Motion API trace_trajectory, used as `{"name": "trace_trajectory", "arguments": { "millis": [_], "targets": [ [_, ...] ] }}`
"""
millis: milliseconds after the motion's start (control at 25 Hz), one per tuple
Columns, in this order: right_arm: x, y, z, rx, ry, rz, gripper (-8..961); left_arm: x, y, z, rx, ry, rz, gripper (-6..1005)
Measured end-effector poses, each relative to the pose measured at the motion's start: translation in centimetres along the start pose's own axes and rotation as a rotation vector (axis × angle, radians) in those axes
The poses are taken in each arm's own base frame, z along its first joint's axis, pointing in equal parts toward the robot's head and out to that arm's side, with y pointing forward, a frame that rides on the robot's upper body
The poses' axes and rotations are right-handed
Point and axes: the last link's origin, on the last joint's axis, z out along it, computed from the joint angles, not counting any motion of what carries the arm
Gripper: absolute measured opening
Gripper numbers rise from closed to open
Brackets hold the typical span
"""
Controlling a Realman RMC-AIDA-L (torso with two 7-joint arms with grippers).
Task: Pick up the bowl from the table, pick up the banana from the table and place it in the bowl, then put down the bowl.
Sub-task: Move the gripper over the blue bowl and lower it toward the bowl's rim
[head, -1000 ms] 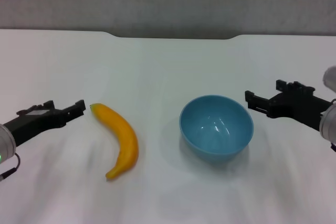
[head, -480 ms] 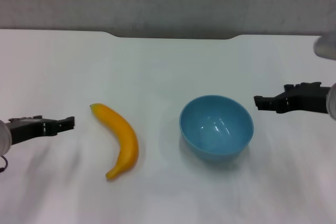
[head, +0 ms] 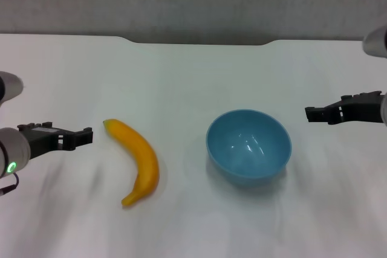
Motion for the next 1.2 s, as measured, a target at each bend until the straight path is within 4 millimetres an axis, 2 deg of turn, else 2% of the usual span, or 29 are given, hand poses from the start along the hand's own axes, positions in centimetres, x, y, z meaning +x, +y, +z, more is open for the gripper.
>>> {"name": "trace_trajectory", "arguments": {
  "millis": [160,400,800,1200],
  "targets": [
    [0.0,0.3,1.2,0.002,0.045,0.007,855,0.0,0.6,0.2,0.009,-0.008,0.031,906],
    [1.7,1.0,4.0,-0.015,0.052,0.024,854,-0.1,0.9,0.5,0.006,0.001,0.039,906],
    [1.2,2.2,5.9,-0.063,0.036,0.052,853,-0.5,0.8,0.8,0.012,-0.003,0.030,907],
    [2.5,3.0,7.5,-0.083,0.104,0.057,852,-0.5,0.9,0.9,0.008,-0.004,0.030,907]
  ]
}}
